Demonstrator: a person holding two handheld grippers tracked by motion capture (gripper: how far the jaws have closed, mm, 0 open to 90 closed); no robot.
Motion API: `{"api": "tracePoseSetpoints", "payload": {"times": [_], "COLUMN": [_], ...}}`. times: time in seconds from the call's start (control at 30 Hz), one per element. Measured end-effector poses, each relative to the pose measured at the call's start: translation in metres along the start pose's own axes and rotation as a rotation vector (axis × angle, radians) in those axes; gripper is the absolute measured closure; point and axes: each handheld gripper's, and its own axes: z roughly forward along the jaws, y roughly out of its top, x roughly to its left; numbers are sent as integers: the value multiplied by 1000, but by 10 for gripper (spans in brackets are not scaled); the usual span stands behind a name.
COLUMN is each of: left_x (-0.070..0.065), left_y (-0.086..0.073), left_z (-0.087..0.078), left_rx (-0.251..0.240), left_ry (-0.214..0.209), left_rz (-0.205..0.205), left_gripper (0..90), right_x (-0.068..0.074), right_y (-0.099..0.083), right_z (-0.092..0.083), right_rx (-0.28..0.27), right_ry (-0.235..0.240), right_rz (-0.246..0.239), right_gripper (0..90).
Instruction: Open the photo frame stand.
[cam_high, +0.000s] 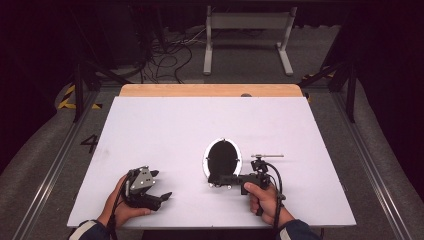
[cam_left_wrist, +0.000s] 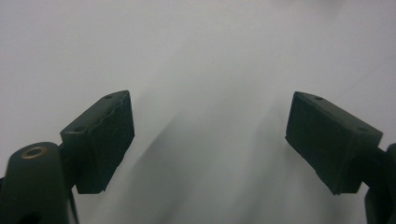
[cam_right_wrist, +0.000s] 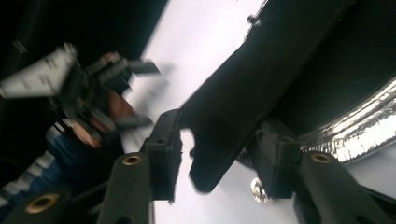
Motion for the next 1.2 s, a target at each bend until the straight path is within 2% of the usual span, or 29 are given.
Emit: {"api": "tracePoseSetpoints", "payload": {"times": [0.03, 0.13, 0.2, 0.4, 0.6, 0.77, 0.9, 1.03, 1.07, 1.1, 1.13, 1.2], "left_x": [0, -1, -1, 1, 10, 20, 28, 31, 33, 32, 33, 32], "left_y": [1, 3, 8, 20, 33, 45, 54, 61, 62, 64, 66, 69], "left_z": [1, 4, 9, 17, 28, 40, 48, 59, 62, 65, 68, 74], "left_rx": [2, 5, 10, -10, -28, -40, -77, -76, -77, -73, -63, -71], "left_ry": [1, -6, -13, -26, -52, -63, -112, -168, -181, -189, -200, -224], "left_rz": [2, 10, 17, 11, -23, -64, -99, -150, -147, -161, -148, -164], "left_gripper": [160, 159, 159, 163, 164, 176, 176, 173, 171, 169, 168, 164], "right_x": [-2, -5, -3, -3, -5, -2, -2, 2, 2, 2, 2, 2], "right_y": [1, 3, 5, 7, 7, 8, 8, 8, 8, 8, 8, 8], "right_z": [0, -1, 4, 7, 7, 7, 6, 6, 6, 6, 6, 6], "right_rx": [-16, -42, -49, -49, -44, -37, -31, -22, -24, -23, -22, -18], "right_ry": [6, -4, -19, -17, -5, 1, 0, -6, -5, -4, 0, 5], "right_rz": [27, 61, 69, 68, 43, -14, -18, -73, -85, -94, -95, -99], "right_gripper": [576, 587, 600, 616, 654, 695, 697, 702, 702, 703, 704, 706]}}
